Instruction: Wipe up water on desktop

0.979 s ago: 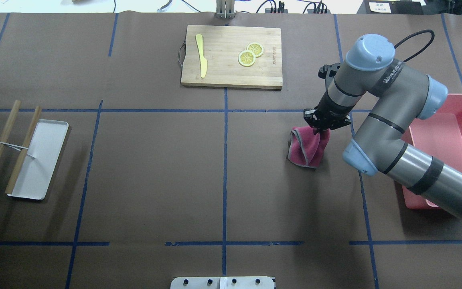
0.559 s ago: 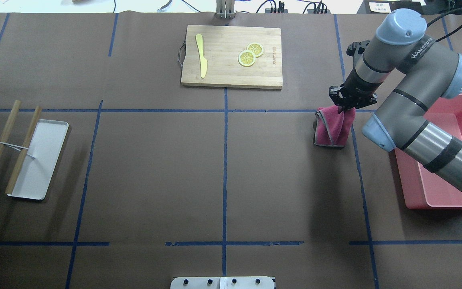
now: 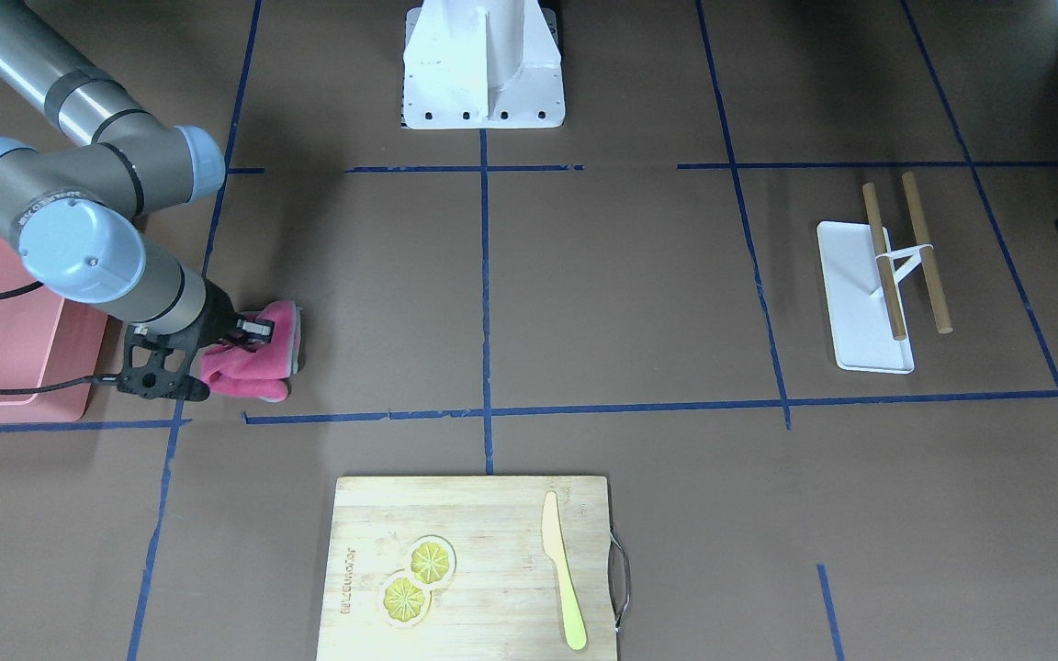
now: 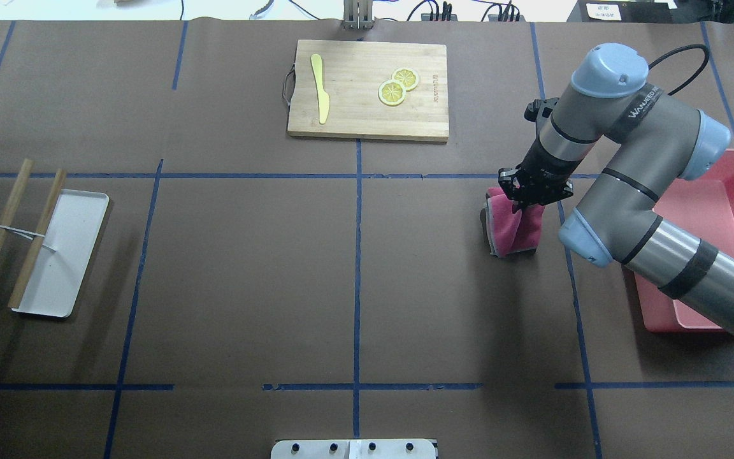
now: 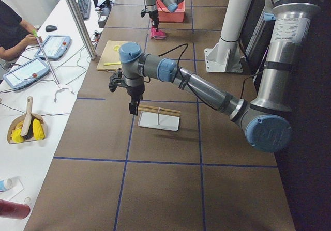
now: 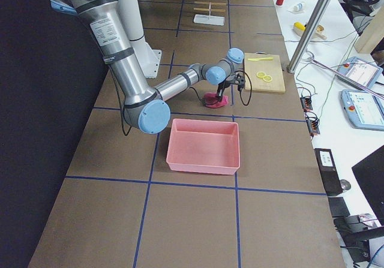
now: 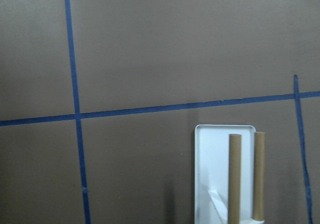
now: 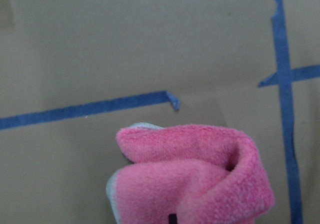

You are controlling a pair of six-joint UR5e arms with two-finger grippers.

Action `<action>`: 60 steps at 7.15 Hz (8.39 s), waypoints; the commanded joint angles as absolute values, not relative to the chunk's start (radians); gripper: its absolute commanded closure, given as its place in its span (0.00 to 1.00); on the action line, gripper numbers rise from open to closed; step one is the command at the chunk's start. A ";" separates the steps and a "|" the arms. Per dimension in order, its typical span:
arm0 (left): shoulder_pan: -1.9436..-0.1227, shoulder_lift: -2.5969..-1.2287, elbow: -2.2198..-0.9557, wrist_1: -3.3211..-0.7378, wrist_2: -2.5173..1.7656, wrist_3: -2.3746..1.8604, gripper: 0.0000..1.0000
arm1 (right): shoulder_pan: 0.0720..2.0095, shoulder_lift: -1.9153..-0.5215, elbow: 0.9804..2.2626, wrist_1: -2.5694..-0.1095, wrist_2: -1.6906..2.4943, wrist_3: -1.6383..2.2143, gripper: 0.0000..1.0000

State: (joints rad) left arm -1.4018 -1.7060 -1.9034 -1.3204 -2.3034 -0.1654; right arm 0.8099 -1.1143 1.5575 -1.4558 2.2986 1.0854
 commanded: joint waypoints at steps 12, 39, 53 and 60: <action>-1.491 -1.710 -1.595 -1.382 -2.229 0.143 0.00 | 0.851 -1.158 1.545 -1.450 2.284 1.106 0.98; -1.591 -1.677 -1.480 -1.462 -2.341 0.137 0.00 | 1.316 -1.526 2.019 -1.879 2.319 0.201 0.00; -1.589 -1.674 -1.477 -1.460 -2.339 0.135 0.00 | 1.629 -1.608 1.582 -1.497 2.405 -0.187 0.00; -1.589 -1.670 -1.471 -1.462 -2.339 0.143 0.00 | 1.629 -1.611 1.572 -1.500 2.405 -0.160 0.00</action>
State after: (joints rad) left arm -1.5892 -1.6695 -1.4712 -1.4619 -2.3393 0.1443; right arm 1.6291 -1.6091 1.5745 -1.4990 2.4074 -0.1659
